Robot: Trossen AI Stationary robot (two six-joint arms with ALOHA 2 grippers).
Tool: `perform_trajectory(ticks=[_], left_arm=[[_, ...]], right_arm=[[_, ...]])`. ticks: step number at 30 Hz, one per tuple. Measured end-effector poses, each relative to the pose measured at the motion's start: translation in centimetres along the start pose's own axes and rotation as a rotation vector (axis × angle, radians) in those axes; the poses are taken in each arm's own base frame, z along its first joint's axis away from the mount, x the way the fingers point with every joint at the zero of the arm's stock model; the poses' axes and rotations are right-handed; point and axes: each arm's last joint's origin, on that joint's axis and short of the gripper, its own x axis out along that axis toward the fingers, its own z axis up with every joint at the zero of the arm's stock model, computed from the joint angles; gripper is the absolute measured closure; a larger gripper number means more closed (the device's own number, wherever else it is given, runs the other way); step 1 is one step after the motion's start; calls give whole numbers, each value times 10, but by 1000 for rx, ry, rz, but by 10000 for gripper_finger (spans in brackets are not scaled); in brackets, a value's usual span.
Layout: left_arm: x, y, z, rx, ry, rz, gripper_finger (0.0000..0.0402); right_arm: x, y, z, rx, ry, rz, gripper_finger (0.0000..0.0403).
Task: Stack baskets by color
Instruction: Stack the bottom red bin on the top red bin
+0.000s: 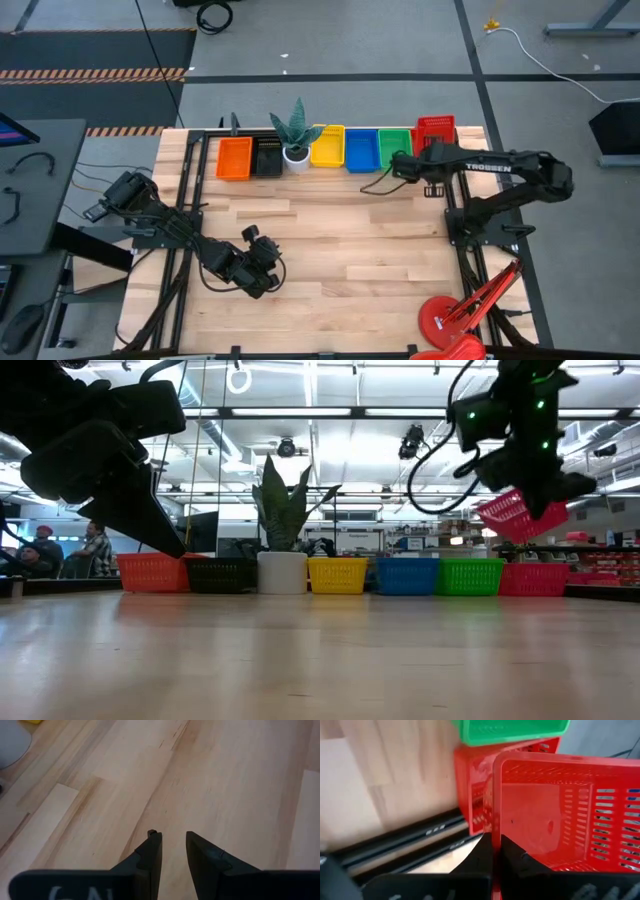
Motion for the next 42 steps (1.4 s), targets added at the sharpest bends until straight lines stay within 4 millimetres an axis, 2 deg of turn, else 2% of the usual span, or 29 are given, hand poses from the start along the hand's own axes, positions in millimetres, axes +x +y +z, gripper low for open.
perform_trajectory(ticks=[11,17,21,29,36,42], left_arm=[[0,0,0,-5,-4,-4,308],[0,-1,1,-9,-7,-7,308],[0,-1,1,-10,-7,-7,308],[0,-1,1,-10,-7,-7,308],[0,-1,1,-10,-7,-7,308],[0,-1,1,-10,-7,-7,308]], right_arm=[[44,-4,3,-40,3,6,395],[61,3,-1,-60,18,54,393],[63,8,-1,-64,-16,128,391],[63,9,0,-72,-44,160,379],[61,9,-1,-92,-28,155,325],[43,-1,0,-91,-26,158,287]])
